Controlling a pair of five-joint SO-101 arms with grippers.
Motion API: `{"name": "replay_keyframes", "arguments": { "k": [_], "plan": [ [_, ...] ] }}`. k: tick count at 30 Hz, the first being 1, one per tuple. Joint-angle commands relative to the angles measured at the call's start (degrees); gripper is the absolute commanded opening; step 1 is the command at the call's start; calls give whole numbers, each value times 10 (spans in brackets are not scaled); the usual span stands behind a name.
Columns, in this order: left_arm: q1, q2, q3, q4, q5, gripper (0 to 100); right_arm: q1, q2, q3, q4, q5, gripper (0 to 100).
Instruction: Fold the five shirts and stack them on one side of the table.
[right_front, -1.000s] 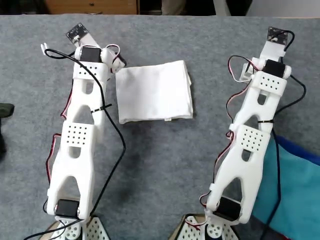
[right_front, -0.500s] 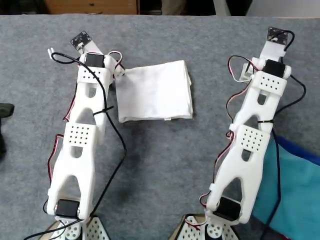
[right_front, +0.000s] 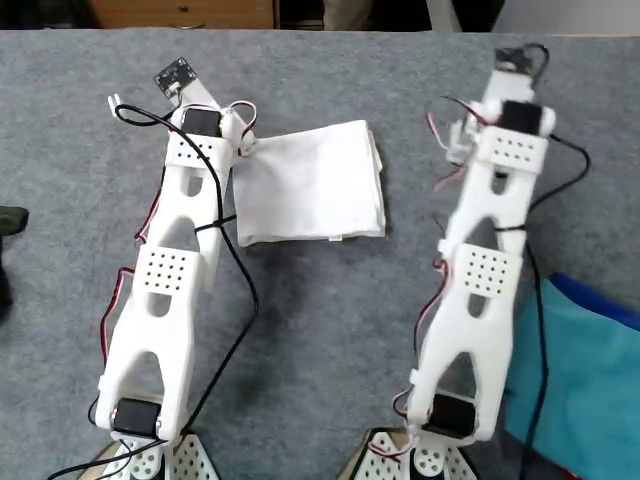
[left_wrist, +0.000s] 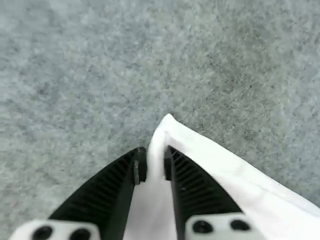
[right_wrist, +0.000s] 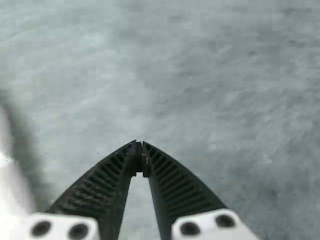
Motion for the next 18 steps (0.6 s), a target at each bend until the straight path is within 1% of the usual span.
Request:
{"name": "replay_keyframes", "arguments": {
  "k": [1,4,7,12,15,16,18],
  "plan": [
    [8,-5,-21,-4,0,56,-27,-112,1,19,-5,5],
    [8,-5,-21,-4,0,43,-44,-193,44,19,-5,5],
    [8,-6,-22,-4,0,38,-66,-292,145,19,-5,21],
    [8,-6,-22,-4,0,38,-115,-480,429,18,-2,155],
    [9,-7,-22,-5,0,39,-147,-559,603,2,-9,212],
    [9,-7,-22,-5,0,39,-158,-575,652,-18,-24,227],
    [8,-7,-22,-8,0,39,-172,-593,728,-72,-91,251]
  ]
}}
